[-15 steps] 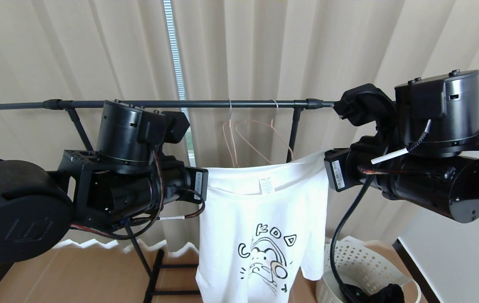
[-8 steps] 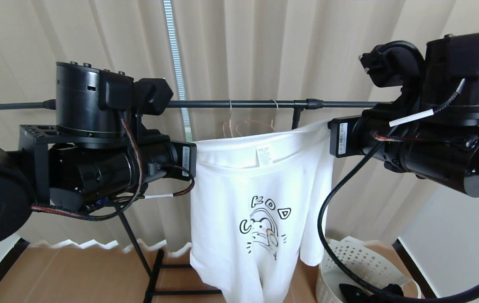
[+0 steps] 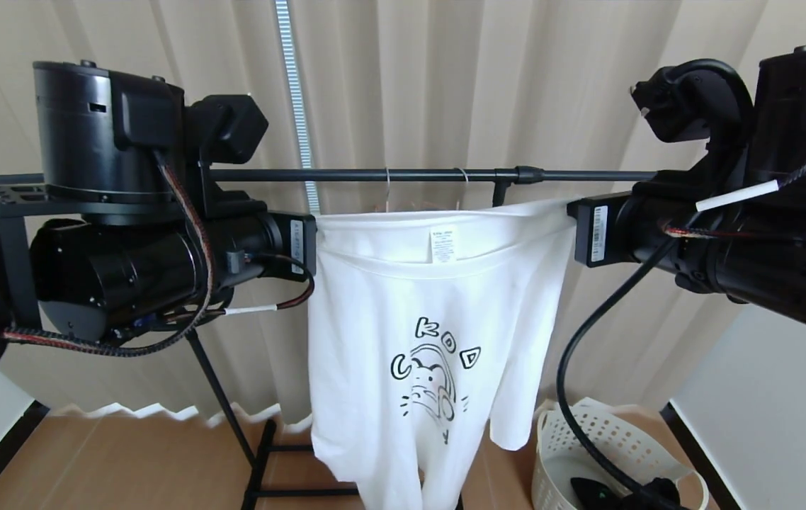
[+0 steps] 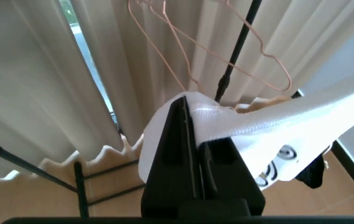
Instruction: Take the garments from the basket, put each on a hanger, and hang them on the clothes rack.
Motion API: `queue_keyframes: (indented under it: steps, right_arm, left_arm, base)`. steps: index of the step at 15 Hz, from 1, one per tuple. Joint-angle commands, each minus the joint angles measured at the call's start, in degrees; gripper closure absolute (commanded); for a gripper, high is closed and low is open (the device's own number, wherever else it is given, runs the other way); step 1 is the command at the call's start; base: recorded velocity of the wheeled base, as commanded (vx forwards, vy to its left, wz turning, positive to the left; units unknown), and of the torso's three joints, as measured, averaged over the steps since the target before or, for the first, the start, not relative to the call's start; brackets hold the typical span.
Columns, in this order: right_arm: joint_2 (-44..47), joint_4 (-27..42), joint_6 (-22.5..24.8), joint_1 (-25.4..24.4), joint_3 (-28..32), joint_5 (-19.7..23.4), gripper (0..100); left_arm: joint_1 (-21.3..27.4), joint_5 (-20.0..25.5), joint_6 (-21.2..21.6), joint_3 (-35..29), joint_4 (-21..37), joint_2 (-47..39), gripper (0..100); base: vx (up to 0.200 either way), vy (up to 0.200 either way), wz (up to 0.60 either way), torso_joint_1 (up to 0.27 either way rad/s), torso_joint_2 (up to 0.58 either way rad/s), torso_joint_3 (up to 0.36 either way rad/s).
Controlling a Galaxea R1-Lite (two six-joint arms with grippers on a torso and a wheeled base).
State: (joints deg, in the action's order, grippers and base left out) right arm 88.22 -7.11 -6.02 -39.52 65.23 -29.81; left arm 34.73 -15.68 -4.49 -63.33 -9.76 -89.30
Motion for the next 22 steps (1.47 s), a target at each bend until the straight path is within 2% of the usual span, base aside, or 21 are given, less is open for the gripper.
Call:
queue_keyframes:
  steps: [1, 4, 6, 8, 10, 12, 15, 16, 19, 22]
  right_arm:
    - [-3.5, 3.2, 1.9, -1.2, -1.8, 0.2, 100]
    - [-8.9, 19.6, 2.3, -9.2, -1.4, 0.6, 100]
    - [-8.6, 23.9, 1.1, -16.1, -0.6, 0.6, 100]
    - [-5.2, 24.2, -4.3, -22.1, 1.3, 0.8, 100]
    - [-1.2, 23.6, -10.8, -25.4, 3.9, 2.1, 100]
    - [2.0, 23.5, -16.9, -26.9, 8.0, 5.1, 100]
    - [6.5, 23.5, -25.6, -27.8, 14.4, 5.2, 100]
    - [6.9, 23.4, -26.4, -27.8, 15.3, 5.2, 100]
    - [5.7, 24.7, -24.8, -26.1, 13.7, 5.0, 100]
    - [0.1, 27.8, -13.7, -19.7, 8.9, 5.1, 100]
  left_arm:
    - [-0.1, 0.0, 0.0, -3.5, 0.1, -1.1, 100]
    - [0.3, 0.5, 0.0, -12.2, 0.2, -7.5, 100]
    - [0.5, 0.6, 0.1, -18.8, 0.1, -12.0, 100]
    - [1.0, 0.7, 1.2, -26.8, 0.3, -17.2, 100]
    - [1.9, 0.8, 2.8, -32.1, 0.3, -20.7, 100]
    - [2.7, 0.8, 4.0, -35.9, 0.4, -23.5, 100]
    - [4.6, 0.8, 4.0, -38.2, 0.4, -25.5, 100]
    - [4.7, 0.8, 4.0, -38.2, 0.4, -25.5, 100]
    - [4.1, 0.7, 4.0, -37.9, 0.5, -25.1, 100]
    - [1.6, 0.1, 3.7, -37.7, 7.8, -21.8, 100]
  base:
    - [0.0, 0.0, 0.0, 0.0, 0.0, 0.0]
    - [0.0, 0.0, 0.0, 0.0, 0.0, 0.0]
    - [0.0, 0.0, 0.0, 0.0, 0.0, 0.0]
    - [0.0, 0.0, 0.0, 0.0, 0.0, 0.0]
    - [0.0, 0.0, 0.0, 0.0, 0.0, 0.0]
    - [0.0, 0.0, 0.0, 0.0, 0.0, 0.0]
    - [0.0, 0.0, 0.0, 0.0, 0.0, 0.0]
    - [0.0, 0.0, 0.0, 0.0, 0.0, 0.0]
    - [0.0, 0.0, 0.0, 0.0, 0.0, 0.0]
    - [0.0, 0.0, 0.0, 0.0, 0.0, 0.0]
